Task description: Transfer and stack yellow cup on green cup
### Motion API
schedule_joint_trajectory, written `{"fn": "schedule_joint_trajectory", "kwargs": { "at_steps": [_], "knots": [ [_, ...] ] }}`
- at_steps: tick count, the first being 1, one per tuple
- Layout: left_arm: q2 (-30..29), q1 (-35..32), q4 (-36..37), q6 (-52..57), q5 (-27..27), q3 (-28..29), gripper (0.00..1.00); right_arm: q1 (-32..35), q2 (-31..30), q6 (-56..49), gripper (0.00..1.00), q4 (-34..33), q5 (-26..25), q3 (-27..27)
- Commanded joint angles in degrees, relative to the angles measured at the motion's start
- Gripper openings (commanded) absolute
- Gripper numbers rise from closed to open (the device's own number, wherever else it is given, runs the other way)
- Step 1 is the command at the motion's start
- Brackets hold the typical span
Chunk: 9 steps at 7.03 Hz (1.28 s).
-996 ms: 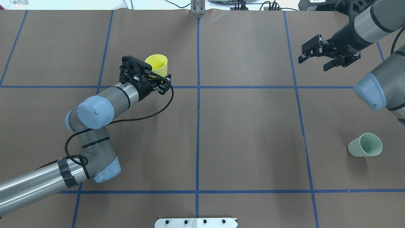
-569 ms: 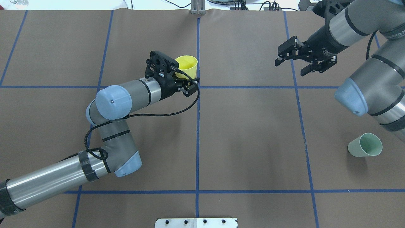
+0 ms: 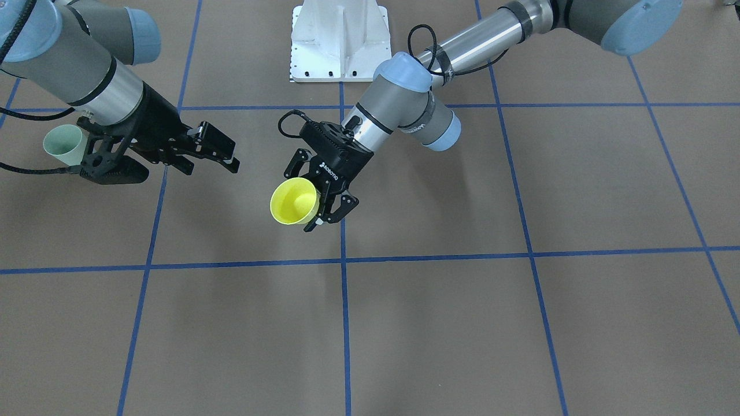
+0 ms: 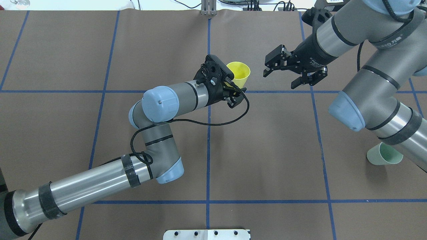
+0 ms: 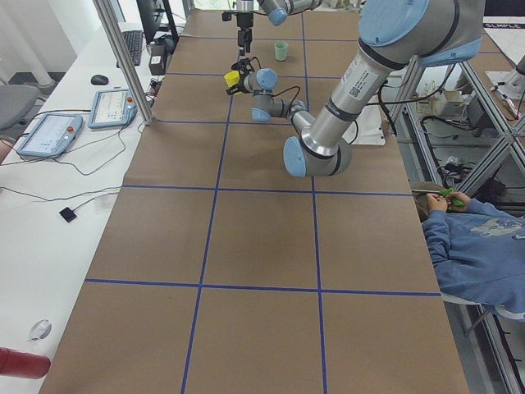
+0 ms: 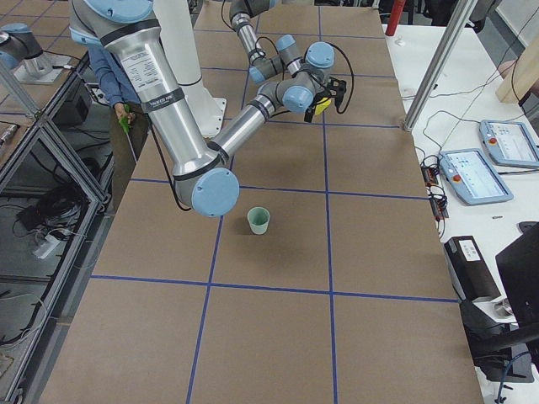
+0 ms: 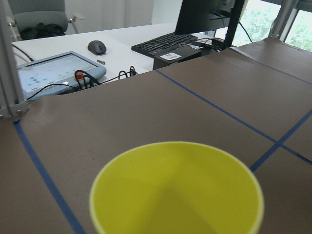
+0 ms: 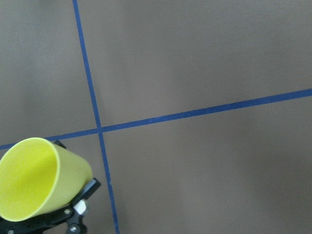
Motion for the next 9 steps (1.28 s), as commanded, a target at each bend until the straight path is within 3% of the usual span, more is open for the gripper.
{"fn": "schedule_joint_trajectory", "kwargs": {
  "at_steps": [1, 3, 6, 7, 9],
  "knots": [
    [0.6, 0.4, -4.8, 7.2, -7.6, 0.1, 0.0, -0.7, 0.5, 0.6, 1.0, 0.1, 0.4, 0.4],
    [7.8, 0.4, -8.0, 6.1, -9.3, -3.3, 0.0, -1.1, 0.4, 0.5, 1.0, 0.1, 0.3, 0.9],
    [7.6, 1.0, -7.9, 0.8, -9.9, -4.0, 0.0, -3.6, 0.0, -0.3, 1.0, 0.1, -1.1, 2.2],
    [8.2, 1.1, -11.5, 0.7, -10.1, -4.7, 0.0, -6.4, 0.1, 0.1, 0.98, -0.1, -6.3, 4.5],
    [8.6, 1.4, -12.4, 0.5, -14.9, -4.8, 0.0, -7.8, 0.2, 0.0, 0.96, -0.1, -9.0, 5.3]
  ]
}}
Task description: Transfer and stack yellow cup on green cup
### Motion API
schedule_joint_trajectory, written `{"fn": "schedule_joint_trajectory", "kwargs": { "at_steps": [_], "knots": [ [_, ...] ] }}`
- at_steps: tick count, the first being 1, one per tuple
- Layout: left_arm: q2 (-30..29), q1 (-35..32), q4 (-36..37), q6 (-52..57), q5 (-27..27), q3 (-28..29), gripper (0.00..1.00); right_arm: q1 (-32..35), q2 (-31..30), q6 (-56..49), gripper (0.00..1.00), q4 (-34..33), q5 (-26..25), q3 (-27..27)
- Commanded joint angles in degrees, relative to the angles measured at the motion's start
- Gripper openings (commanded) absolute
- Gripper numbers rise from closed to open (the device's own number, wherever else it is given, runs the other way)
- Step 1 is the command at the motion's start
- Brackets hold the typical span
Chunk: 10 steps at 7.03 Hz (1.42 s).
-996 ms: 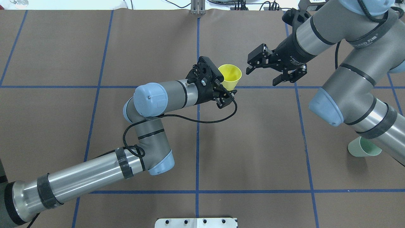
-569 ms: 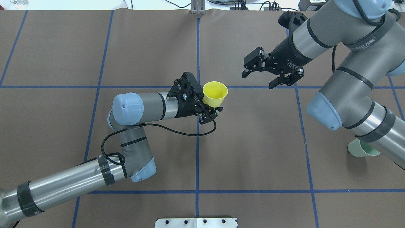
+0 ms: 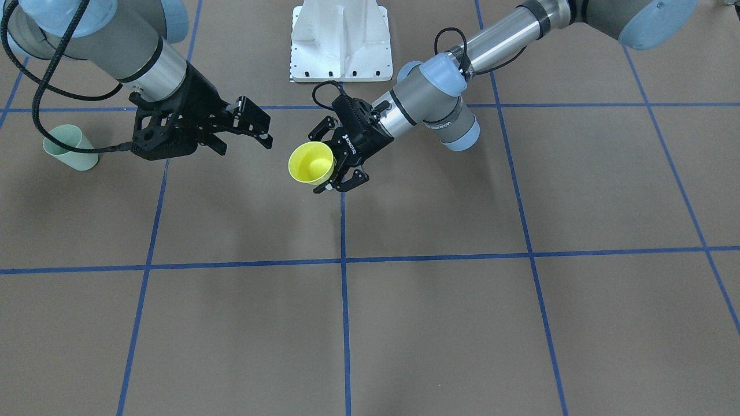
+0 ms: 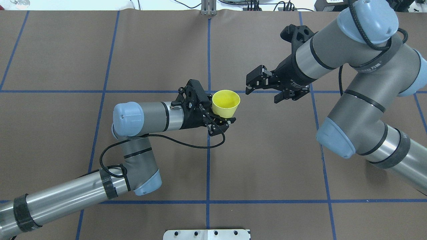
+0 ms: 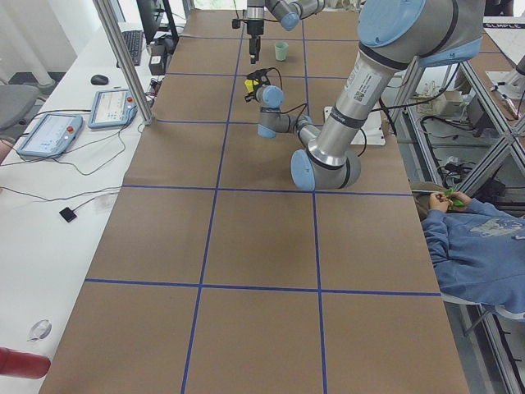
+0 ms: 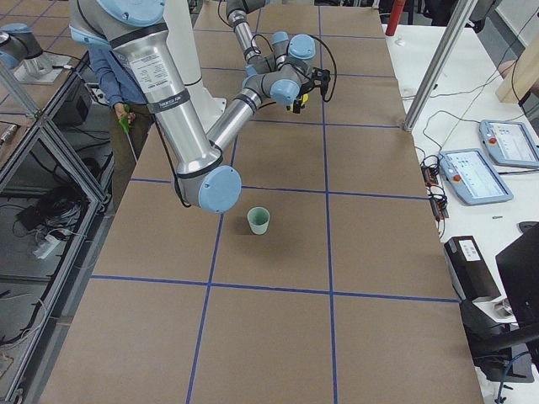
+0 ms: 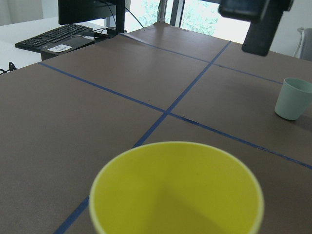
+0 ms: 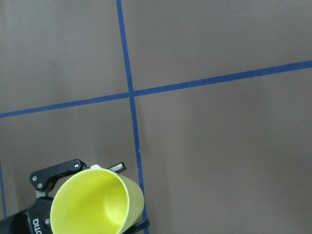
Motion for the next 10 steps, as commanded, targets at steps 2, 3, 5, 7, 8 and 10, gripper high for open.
{"fn": "schedule_joint_trajectory", "kwargs": {
  "at_steps": [2, 3, 5, 7, 8, 10],
  "knots": [
    [0.7, 0.2, -0.7, 0.1, -6.9, 0.0, 0.0, -1.9, 0.0, -0.5, 0.95, 0.1, -2.5, 0.7],
    [0.9, 0.2, -0.7, 0.1, -6.9, -0.1, 0.0, -3.6, -0.4, -0.5, 0.94, 0.1, -3.7, 0.6],
    [0.5, 0.2, -1.2, 0.3, -6.9, -0.3, 0.0, -5.5, -1.3, -0.5, 0.94, 0.1, -3.0, 0.4],
    [0.5, 0.3, -1.7, 0.6, -6.7, -1.9, 0.0, -5.6, -1.8, -0.4, 0.94, 0.0, -1.5, 0.5],
    [0.4, 0.2, -1.7, 0.8, -6.6, -1.9, 0.0, -5.6, -1.8, -0.4, 0.94, 0.0, 0.0, 0.5],
    [0.1, 0.3, -1.6, 6.6, -6.5, -2.0, 0.0, -5.2, -3.2, -0.4, 0.94, -0.1, 2.4, 1.5]
  ]
}}
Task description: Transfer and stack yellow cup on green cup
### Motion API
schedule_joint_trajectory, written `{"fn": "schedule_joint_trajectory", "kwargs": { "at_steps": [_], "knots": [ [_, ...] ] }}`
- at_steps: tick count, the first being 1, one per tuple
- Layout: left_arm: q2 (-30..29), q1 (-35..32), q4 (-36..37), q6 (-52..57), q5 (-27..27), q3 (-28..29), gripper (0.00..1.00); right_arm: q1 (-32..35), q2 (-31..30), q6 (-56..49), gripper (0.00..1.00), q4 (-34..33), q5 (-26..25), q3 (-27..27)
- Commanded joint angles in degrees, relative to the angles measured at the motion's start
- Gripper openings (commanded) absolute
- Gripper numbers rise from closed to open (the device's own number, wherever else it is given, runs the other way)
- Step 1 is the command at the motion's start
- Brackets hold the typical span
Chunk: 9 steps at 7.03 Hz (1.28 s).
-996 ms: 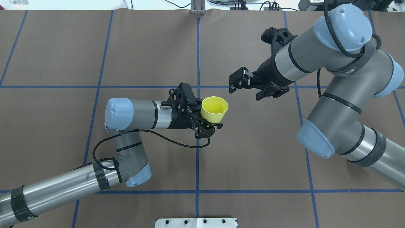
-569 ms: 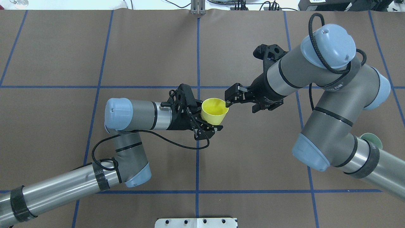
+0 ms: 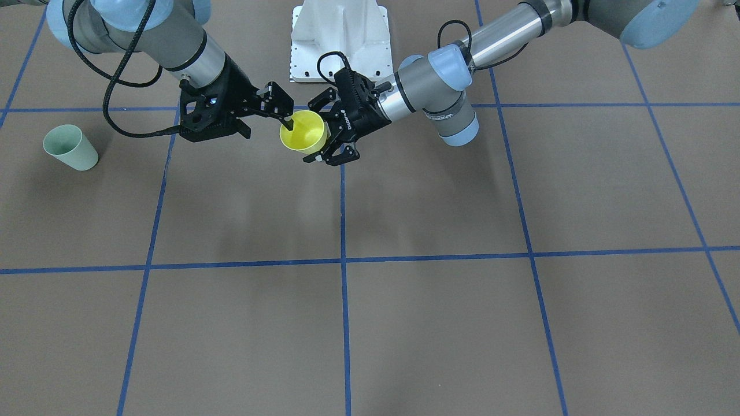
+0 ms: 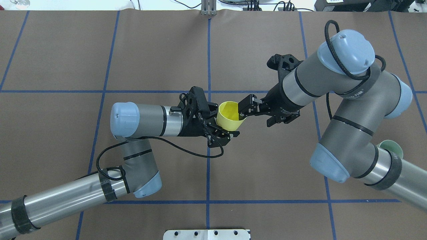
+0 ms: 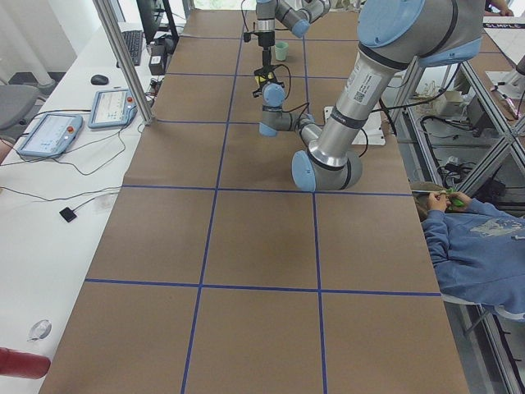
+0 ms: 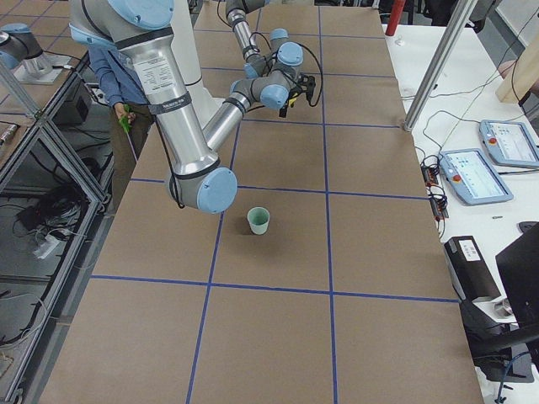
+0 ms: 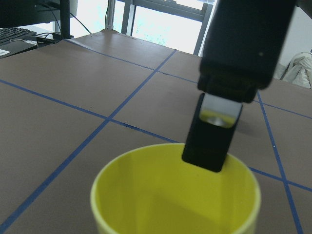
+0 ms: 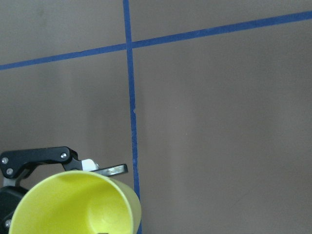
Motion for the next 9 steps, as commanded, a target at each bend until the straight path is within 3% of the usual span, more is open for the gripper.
{"fn": "schedule_joint_trajectory", "kwargs": {
  "at_steps": [1, 2, 4, 5, 7, 8, 9],
  "knots": [
    [-0.2, 0.0, 0.1, 7.2, 0.1, -0.1, 0.0, 0.0, -0.9, 0.0, 0.92, 0.0, 1.8, 0.6],
    [-0.2, 0.1, 0.1, 7.2, 0.1, -0.1, 0.0, 0.0, -0.9, 0.0, 0.88, -0.1, 1.9, 0.5],
    [-0.3, 0.4, 0.0, 7.2, 0.1, -0.1, 0.0, -0.3, -0.7, 0.3, 0.67, -0.1, 2.5, 0.3],
    [-0.8, 0.6, 0.0, 7.1, 0.1, -0.2, 0.0, -0.4, -0.7, 0.4, 0.6, 0.0, 2.7, 0.2],
    [-0.9, 1.6, -0.4, 7.1, 0.1, -0.2, 0.0, -0.4, -0.6, 0.4, 0.58, 0.1, 3.5, 0.2],
    [-0.9, 2.2, -0.6, 7.1, 0.1, -0.3, 0.0, -0.4, -0.6, 0.4, 0.51, 0.1, 4.0, 0.3],
    [-0.8, 2.7, -1.8, 7.0, 0.1, -0.2, 0.0, -0.3, -0.6, 0.3, 0.53, 0.2, 4.2, 0.5]
  ]
}}
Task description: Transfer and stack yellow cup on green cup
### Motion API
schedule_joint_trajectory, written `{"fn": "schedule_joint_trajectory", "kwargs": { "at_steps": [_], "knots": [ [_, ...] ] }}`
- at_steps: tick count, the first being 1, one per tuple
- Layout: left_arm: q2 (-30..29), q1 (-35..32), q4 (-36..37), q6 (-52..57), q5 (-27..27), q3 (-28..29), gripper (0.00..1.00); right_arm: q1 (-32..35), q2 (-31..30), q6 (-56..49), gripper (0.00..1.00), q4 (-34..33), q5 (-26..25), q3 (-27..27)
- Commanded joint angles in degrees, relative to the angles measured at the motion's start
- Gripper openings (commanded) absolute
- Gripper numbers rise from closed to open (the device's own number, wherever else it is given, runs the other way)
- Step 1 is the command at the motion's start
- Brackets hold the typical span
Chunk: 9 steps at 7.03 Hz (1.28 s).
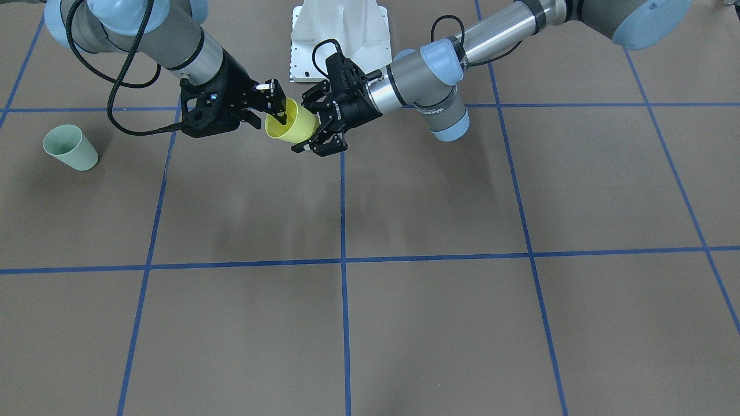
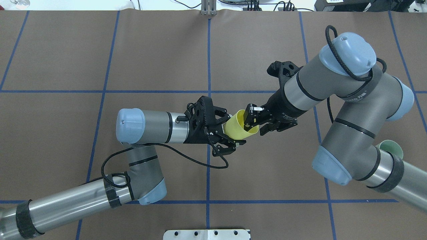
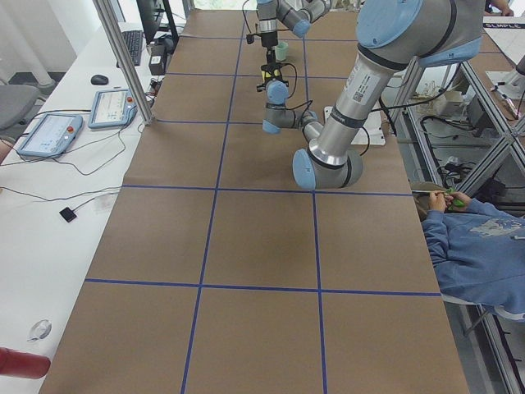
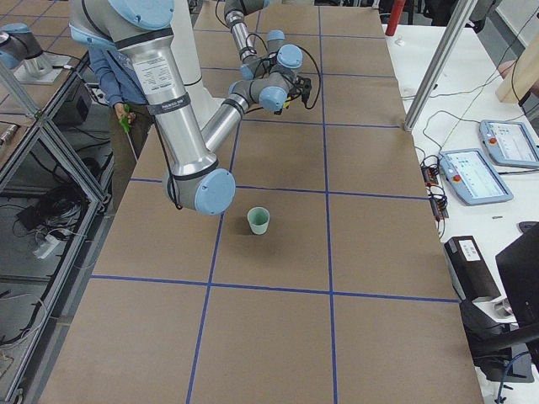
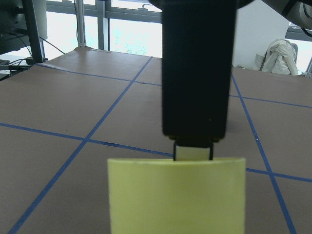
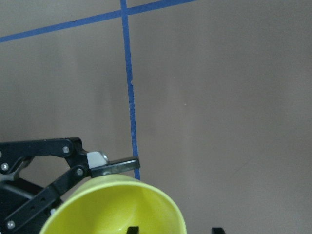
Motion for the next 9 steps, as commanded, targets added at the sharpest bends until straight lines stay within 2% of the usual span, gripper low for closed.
{"fn": "schedule_joint_trajectory", "kwargs": {
  "at_steps": [1, 2, 3, 4, 5, 6, 7, 8, 9],
  "knots": [
    [0.1, 0.7, -1.2, -0.1, 0.0, 0.0, 0.0, 0.2, 0.0, -0.1, 0.43, 0.1, 1.6, 0.2],
    [0.1, 0.9, -2.0, -0.2, 0.0, 0.0, 0.0, 0.4, 0.0, -0.1, 0.11, 0.2, 2.3, 0.4],
    [0.1, 1.1, -2.0, -0.3, 0.0, 0.0, 0.0, 0.7, 0.1, -0.1, 0.0, 0.3, 3.1, 0.5],
    [0.0, 1.2, -2.3, -0.6, 0.1, 0.0, 0.0, 1.1, 0.1, -0.1, 0.0, 0.3, 3.9, 0.9],
    [-0.2, 1.3, -2.4, -0.6, 0.4, -0.2, 0.07, 2.2, 0.1, 0.0, 0.0, 0.3, 5.6, 1.0],
    [-0.8, 1.4, -1.7, -1.7, 2.6, -0.7, 0.43, 3.1, 0.1, 0.1, 0.0, 0.3, 7.2, 1.0],
    [-0.7, 1.4, -2.0, -2.0, 3.4, -0.8, 0.92, 4.5, -0.1, 0.1, 0.0, 0.2, 8.2, 1.3],
    [-0.8, 1.4, -2.1, -2.4, 3.4, -0.9, 0.99, 6.4, -1.0, 0.1, 0.0, 0.1, 10.1, 1.5],
    [-0.7, 1.4, -2.2, -3.8, 3.4, -1.1, 0.99, 8.6, -2.2, 0.3, 0.0, -0.1, 10.8, 2.3]
  ]
}}
